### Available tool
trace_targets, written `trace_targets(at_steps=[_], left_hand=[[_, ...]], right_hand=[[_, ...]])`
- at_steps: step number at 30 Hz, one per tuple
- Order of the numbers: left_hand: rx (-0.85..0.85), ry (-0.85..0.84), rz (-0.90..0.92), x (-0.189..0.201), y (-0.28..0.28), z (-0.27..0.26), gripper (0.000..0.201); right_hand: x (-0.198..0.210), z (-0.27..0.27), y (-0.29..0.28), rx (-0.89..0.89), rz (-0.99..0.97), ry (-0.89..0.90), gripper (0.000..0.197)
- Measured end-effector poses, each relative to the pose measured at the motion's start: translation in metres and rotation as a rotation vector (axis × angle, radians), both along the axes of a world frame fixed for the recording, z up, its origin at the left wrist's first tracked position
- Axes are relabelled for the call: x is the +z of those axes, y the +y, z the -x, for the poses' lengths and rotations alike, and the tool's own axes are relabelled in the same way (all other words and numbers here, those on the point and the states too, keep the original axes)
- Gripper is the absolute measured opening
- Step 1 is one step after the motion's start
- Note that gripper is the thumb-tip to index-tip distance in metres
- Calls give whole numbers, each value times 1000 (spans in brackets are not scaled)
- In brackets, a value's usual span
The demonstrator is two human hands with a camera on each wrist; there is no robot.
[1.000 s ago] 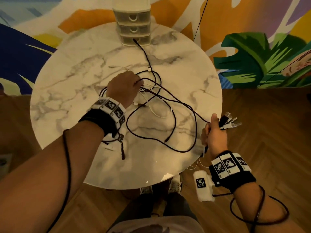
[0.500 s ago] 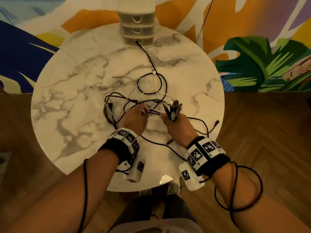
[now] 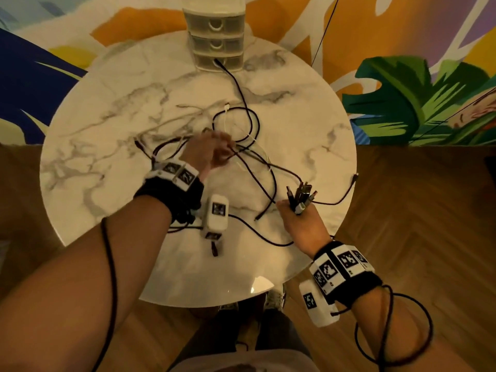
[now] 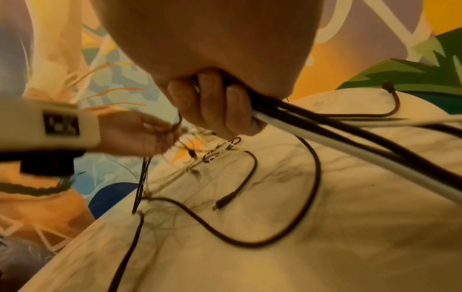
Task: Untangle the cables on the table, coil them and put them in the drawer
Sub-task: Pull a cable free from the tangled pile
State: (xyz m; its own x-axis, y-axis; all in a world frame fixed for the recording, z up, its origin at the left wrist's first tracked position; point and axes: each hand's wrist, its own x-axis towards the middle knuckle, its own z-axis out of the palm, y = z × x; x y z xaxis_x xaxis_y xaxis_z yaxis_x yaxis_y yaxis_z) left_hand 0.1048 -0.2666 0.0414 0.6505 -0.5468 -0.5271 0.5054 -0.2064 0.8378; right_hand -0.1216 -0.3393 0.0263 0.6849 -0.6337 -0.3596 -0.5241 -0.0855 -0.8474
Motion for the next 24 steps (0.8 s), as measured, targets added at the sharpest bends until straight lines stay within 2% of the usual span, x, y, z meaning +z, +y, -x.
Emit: trace_targets(at_steps=[2,4,7,9,11,13,17,22,24], left_hand=[[86,-25,132,24,-8,-9,22],[114,-87,171,43,-12,-15,19],[126,-187,34,43,-9,-15,21],[100,-203,-89,32,-3,-10,23],[115,-166,-113,26,4,-4,23],[157,-79,-35,26,6,9,22],[210,68,114,27,2,35,20],[183,101,136,20,3,50,22],[236,127,131,19,6,43,24]], right_hand=[[-3,3,2,51,-13,55,33],[-7,6,4,112,-30,126,30],[-13,10,1,232,-9,266,30],[-14,12,-4,174,17,270,29],[-4,8,-5,35,59,202,33],[11,-3,-3,-16,100,125,35],[28,-39,11,84,143,62,39],[24,-61,11,136,82,105,31],[25,-56,8,103,72,95,31]])
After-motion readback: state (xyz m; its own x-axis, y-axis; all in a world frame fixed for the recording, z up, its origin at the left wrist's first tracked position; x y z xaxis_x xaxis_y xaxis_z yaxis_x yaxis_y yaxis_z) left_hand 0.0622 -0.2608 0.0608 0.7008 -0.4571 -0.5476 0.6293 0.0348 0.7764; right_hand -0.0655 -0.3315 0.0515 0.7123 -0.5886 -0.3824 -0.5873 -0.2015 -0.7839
